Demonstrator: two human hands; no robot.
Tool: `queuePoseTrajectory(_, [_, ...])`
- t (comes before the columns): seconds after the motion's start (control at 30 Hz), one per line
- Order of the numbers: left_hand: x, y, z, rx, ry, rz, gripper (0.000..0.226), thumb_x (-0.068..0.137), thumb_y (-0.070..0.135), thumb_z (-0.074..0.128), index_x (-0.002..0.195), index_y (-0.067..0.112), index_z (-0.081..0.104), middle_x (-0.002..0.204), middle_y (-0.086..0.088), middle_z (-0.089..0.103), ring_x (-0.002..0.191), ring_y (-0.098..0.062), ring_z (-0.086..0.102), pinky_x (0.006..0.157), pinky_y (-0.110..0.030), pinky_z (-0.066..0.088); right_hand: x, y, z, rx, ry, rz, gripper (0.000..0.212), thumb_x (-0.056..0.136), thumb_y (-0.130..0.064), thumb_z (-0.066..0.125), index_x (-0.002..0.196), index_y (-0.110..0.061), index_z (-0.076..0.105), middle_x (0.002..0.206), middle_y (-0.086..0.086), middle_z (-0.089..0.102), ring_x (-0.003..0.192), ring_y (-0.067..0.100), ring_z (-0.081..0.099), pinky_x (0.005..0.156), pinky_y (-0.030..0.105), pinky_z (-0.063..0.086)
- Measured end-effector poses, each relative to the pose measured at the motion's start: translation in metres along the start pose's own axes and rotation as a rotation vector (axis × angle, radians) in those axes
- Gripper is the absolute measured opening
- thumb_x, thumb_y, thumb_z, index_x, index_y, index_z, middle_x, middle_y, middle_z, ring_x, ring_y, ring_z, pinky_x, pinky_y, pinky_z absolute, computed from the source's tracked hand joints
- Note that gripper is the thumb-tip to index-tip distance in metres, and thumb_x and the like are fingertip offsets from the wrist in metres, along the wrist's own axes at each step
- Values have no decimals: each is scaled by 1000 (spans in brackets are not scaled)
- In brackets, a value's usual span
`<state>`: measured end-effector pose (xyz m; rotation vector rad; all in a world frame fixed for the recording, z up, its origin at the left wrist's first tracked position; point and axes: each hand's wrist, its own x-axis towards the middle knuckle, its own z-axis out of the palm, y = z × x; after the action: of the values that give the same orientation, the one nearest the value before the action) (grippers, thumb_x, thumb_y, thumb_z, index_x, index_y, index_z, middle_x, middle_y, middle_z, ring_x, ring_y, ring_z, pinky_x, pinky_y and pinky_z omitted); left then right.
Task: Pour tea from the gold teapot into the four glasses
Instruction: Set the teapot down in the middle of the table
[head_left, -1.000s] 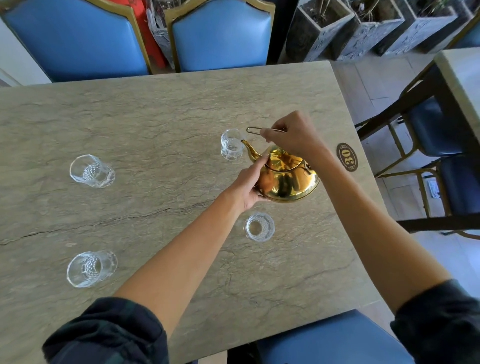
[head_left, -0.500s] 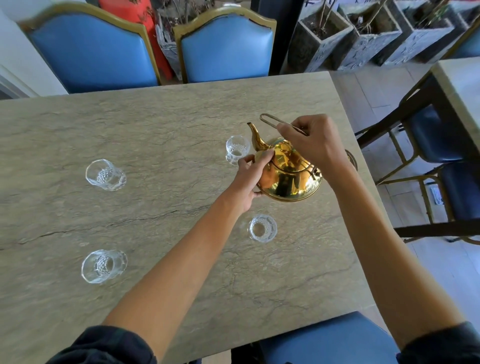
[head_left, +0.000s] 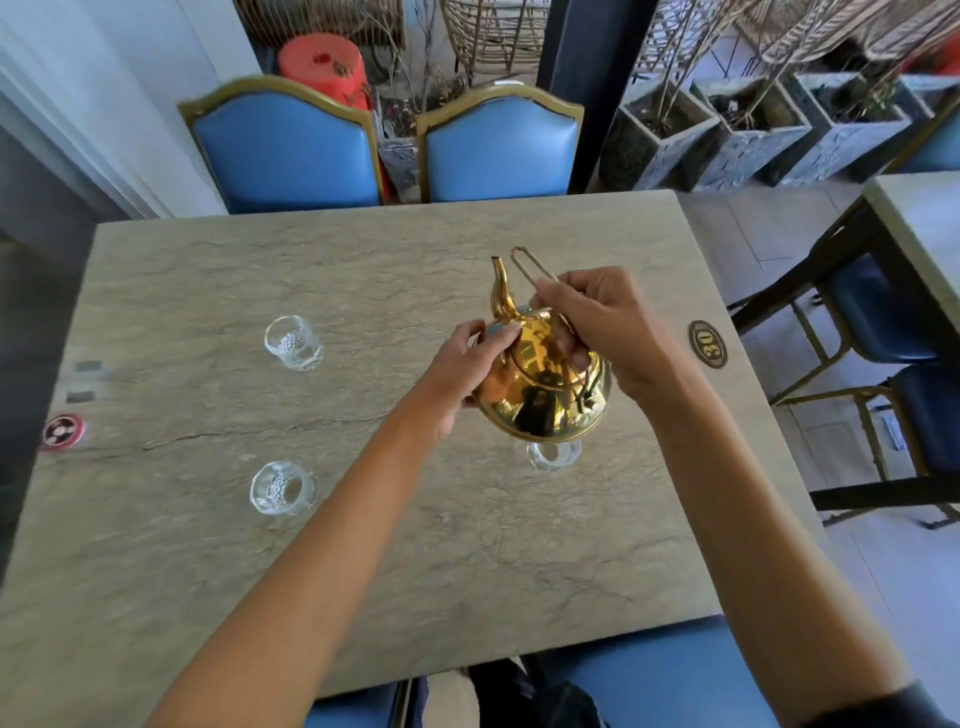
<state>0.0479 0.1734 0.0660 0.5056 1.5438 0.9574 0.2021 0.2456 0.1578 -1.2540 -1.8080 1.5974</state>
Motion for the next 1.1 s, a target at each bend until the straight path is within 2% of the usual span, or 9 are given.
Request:
queuePoseTrajectory(0.1, [-18,-20,-18,5,92,-11,83,83,67,75,148,23,48,127,-5,72,111,-22,71,99,-45,58,-13,4,25,48,-52,9,24,105,-18,58,93,-3,72,57,0,66,39,9,52,43,20,45])
queuePoseTrajectory(0.17, [-29,-35,-30,-36,151,-14,79,85,60,78,146,20,47,128,-4,70,112,-20,71,100,-43,59,-21,12,42,84,-84,14,22,105,-14,57,93,-2,71,62,0,69,44,9,56,46,21,48])
queuePoseTrajectory(0.33, [-57,-76,-59,-44,227,-43,80,90,47,80,153,16,43,132,0,63,102,-7,65,85,-27,54,-41,34,86,176,-90,69,19,105,-7,55,93,0,67,71,8,67,52,12,57,49,21,50])
queuePoseTrajectory(0.47, [-73,-115,-75,-79,253,-149,130,54,76,87,159,18,35,154,-6,52,134,-23,57,114,-48,47,-54,52,121,253,-51,127,18,106,-6,52,95,-3,66,73,9,65,53,13,57,52,22,53])
queuePoseTrajectory(0.63, [-81,-148,-85,-141,262,-215,151,23,92,84,147,14,44,140,-4,61,125,-20,62,97,-46,56,-62,71,151,319,-49,218,15,107,-2,50,100,4,62,75,11,64,55,16,57,54,24,54])
queuePoseTrajectory(0.77, [-71,-175,-92,-110,246,-282,154,14,97,78,141,13,53,132,-4,67,118,-19,66,93,-43,61,-64,91,169,311,-62,280,16,106,-1,50,107,10,61,76,9,67,55,10,65,57,22,57])
queuePoseTrajectory(0.87, [-63,-187,-93,-103,248,-307,143,21,97,77,134,11,57,127,-7,69,115,-23,69,88,-42,61,-63,108,179,285,-54,311,16,106,-1,49,109,10,61,77,9,68,56,8,65,57,21,56])
queuePoseTrajectory(1.0, [-45,-193,-95,-113,259,-347,110,44,78,78,128,10,60,123,-10,72,112,-26,71,76,-36,57,-53,125,191,276,-22,337,14,105,0,50,108,4,63,75,6,69,58,12,63,58,25,54])
queuePoseTrajectory(1.1, [-30,-194,-98,-99,249,-352,73,73,62,84,120,9,67,122,-12,75,112,-27,72,81,-40,57,-41,131,197,271,-5,350,13,105,0,50,104,4,62,74,5,68,58,12,61,59,27,53])
